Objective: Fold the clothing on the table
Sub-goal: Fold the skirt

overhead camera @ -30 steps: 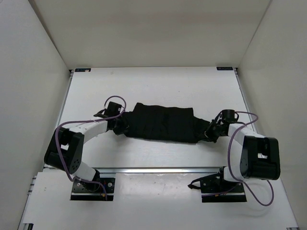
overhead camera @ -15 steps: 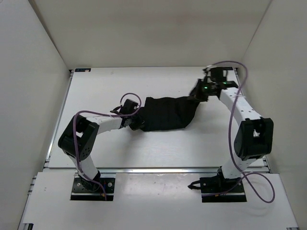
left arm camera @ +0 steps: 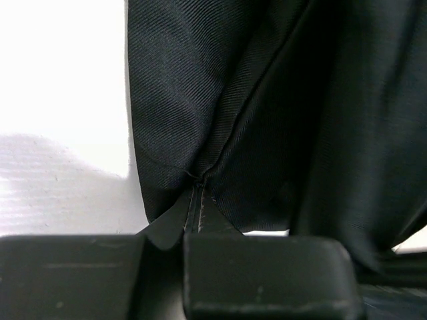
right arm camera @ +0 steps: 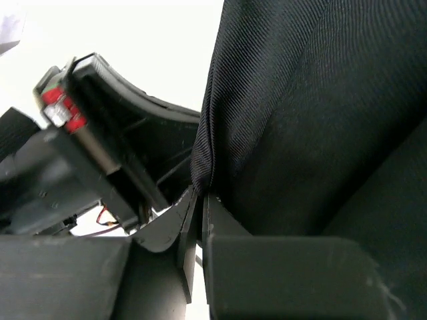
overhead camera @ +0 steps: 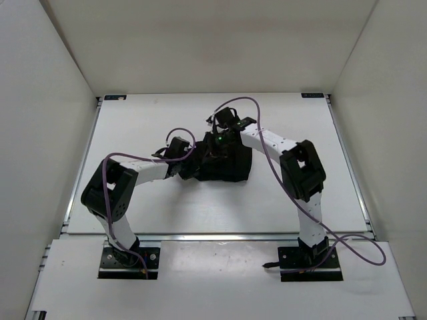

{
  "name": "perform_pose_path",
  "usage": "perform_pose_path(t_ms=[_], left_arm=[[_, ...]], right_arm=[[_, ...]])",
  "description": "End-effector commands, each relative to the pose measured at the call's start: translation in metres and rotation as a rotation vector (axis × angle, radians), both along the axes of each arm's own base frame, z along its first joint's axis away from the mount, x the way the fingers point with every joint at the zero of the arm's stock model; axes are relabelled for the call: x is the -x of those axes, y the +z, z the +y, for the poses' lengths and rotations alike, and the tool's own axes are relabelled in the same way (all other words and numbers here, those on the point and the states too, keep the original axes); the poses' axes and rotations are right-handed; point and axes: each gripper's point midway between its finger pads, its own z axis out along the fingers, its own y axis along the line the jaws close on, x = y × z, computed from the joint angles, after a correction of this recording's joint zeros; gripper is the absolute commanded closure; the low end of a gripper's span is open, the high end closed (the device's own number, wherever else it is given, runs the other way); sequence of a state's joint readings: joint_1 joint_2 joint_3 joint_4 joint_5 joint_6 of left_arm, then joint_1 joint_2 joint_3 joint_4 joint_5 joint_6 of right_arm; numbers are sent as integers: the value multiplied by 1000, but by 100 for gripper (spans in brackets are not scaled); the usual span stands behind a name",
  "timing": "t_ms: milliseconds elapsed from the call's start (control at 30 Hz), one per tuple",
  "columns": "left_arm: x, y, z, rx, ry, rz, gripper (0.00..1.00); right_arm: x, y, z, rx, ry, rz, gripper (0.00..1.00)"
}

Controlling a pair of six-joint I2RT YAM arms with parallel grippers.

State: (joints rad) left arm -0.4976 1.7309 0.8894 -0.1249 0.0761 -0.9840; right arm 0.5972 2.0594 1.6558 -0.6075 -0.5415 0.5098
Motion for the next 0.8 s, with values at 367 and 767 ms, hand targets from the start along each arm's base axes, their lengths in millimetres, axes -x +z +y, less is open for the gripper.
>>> perform_pose_path(t_ms=[367, 767], left_arm=[[29, 0, 35, 127, 75, 26, 48], [26, 38, 54, 251, 176, -51, 39]], right_arm=[[10, 43, 29, 55, 141, 11, 57], [2, 48, -26, 207, 63, -139, 53]])
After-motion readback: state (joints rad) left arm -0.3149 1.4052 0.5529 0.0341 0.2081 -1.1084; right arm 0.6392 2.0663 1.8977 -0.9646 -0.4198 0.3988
